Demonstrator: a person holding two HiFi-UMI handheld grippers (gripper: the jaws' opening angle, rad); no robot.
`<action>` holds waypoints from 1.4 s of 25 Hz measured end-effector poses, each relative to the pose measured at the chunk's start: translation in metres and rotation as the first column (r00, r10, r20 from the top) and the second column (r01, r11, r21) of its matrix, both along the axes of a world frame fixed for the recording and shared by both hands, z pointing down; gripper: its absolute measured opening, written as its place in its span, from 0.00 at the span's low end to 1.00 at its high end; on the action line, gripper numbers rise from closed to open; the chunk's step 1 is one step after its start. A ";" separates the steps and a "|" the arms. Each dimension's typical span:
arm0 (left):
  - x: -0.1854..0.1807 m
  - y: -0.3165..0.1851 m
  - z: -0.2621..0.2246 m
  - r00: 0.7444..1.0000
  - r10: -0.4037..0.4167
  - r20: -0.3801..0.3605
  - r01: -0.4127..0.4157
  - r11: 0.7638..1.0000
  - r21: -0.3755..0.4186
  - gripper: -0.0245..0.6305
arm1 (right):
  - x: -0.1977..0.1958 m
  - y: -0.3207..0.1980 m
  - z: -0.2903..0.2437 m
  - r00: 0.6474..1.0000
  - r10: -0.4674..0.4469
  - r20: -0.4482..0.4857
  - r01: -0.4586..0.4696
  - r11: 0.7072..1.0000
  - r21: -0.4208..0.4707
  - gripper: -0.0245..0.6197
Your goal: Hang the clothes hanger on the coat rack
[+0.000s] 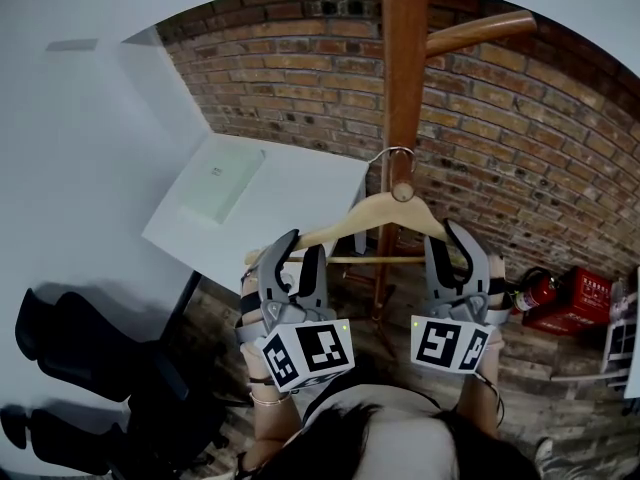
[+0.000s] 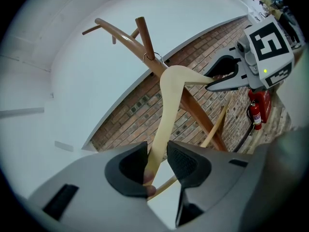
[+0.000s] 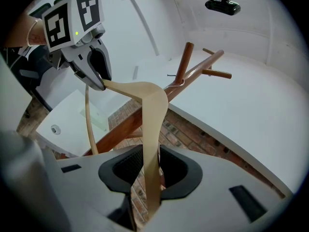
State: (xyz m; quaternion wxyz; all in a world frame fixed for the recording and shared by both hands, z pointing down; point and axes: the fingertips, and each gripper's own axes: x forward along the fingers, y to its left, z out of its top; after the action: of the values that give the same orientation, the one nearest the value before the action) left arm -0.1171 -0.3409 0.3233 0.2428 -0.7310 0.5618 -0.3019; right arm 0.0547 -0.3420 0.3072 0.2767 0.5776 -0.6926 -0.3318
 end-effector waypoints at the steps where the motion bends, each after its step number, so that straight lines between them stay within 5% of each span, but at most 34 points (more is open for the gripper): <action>1: 0.000 -0.001 0.000 1.000 0.003 -0.001 -0.003 1.000 0.001 0.23 | 0.001 -0.001 0.000 1.000 0.002 0.002 -0.002 1.000 0.001 0.22; 35: 0.006 -0.006 0.006 0.998 0.027 -0.063 -0.026 0.999 0.021 0.24 | 0.009 0.007 -0.001 0.993 -0.073 0.093 0.074 0.997 -0.001 0.22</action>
State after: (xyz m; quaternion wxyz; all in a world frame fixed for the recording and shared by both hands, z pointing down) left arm -0.1109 -0.3471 0.3292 0.2363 -0.7451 0.5624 -0.2695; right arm 0.0641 -0.3346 0.3063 0.2329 0.5660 -0.7262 -0.3131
